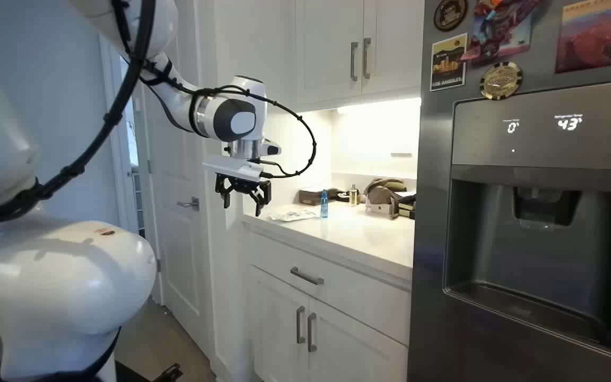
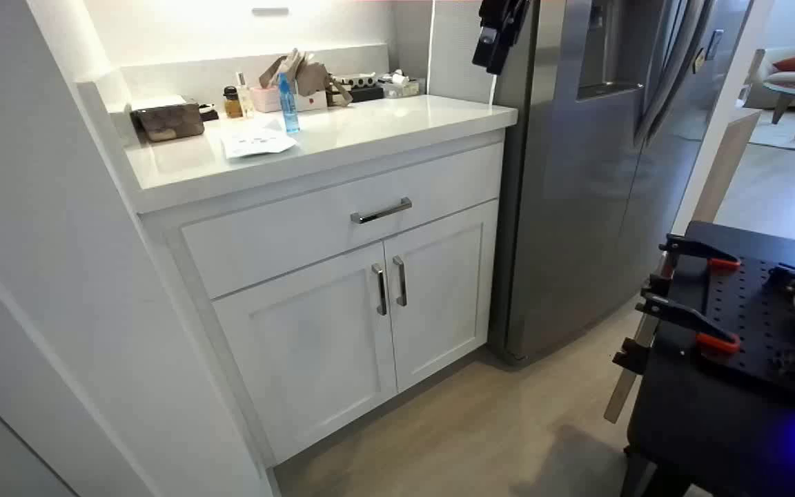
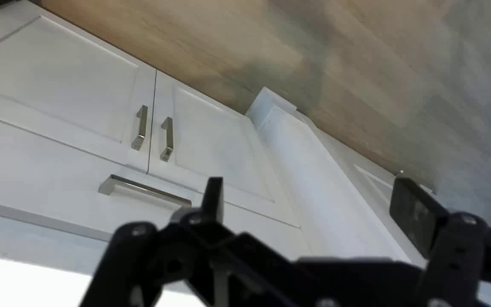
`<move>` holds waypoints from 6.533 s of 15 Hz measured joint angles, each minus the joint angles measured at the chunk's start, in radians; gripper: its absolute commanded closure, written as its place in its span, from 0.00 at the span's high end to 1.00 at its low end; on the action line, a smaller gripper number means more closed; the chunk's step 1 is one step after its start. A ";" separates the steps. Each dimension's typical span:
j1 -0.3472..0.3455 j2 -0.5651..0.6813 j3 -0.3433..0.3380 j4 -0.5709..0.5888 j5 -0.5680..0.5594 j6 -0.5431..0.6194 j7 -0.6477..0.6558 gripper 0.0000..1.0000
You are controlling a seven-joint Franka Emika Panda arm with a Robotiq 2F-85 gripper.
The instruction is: Open the topmost drawer
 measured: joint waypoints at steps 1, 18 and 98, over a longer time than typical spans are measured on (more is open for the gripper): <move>0.000 0.000 0.000 0.000 0.000 0.000 0.000 1.00; -0.026 0.088 0.176 -0.004 0.007 0.243 0.562 1.00; -2.440 -0.687 2.437 0.695 0.172 0.510 2.299 1.00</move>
